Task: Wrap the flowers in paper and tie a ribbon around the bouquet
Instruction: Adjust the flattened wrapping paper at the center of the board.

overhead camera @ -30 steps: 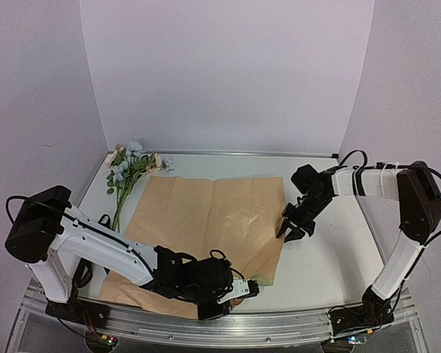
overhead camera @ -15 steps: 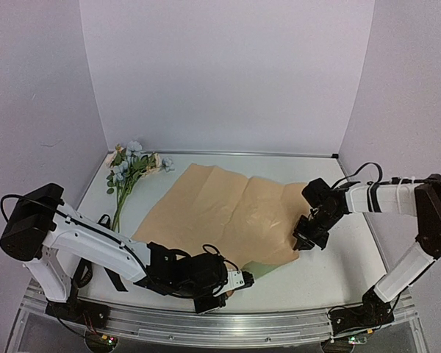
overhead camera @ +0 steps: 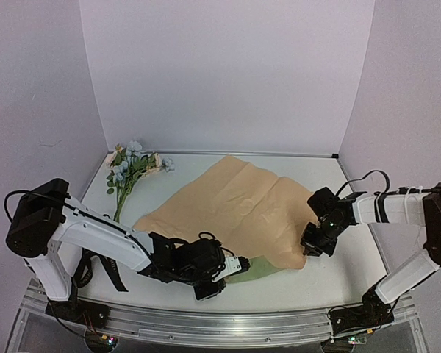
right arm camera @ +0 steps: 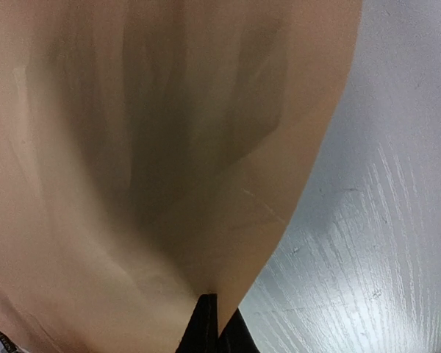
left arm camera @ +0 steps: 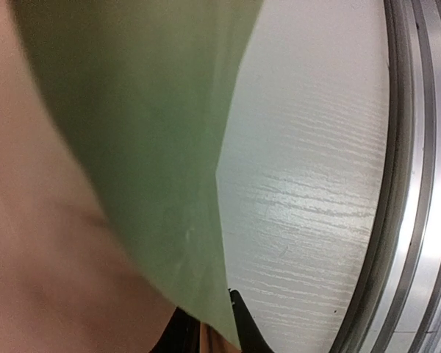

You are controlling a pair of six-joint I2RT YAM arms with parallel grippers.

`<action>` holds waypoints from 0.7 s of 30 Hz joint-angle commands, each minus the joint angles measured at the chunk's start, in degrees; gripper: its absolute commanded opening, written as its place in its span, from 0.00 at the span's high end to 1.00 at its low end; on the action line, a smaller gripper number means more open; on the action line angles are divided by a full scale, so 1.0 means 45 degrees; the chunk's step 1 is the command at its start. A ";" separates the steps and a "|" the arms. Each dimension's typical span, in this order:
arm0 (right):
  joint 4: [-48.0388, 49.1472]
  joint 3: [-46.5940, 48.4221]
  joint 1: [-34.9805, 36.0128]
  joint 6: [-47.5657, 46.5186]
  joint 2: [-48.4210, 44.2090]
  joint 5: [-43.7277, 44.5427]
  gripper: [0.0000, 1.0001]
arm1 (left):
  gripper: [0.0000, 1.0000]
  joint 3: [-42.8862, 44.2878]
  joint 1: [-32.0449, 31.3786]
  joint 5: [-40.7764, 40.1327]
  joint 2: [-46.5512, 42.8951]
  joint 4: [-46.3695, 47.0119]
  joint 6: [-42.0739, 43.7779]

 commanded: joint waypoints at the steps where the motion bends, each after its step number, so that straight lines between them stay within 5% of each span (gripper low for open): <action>1: -0.0033 0.0930 -0.0052 -0.0359 0.0651 -0.0079 0.95 | 0.75 0.0255 -0.0050 0.0405 -0.0060 -0.0348 -0.0353; 5: -0.0191 0.0701 -0.0072 -0.0155 0.0486 -0.0181 0.76 | 0.46 -0.0257 -0.0051 0.0657 -0.0747 -0.0239 -0.1177; 12: -0.0461 -0.0670 -0.0015 0.0251 -0.1018 -0.0135 0.42 | 0.31 -0.1831 0.0018 0.1623 -0.3180 0.0368 -0.2794; 21: -0.1683 -0.1209 0.0897 -0.0328 -0.2451 -0.0223 0.36 | 0.23 -0.3273 0.0628 0.1729 -0.5018 0.1186 -0.4907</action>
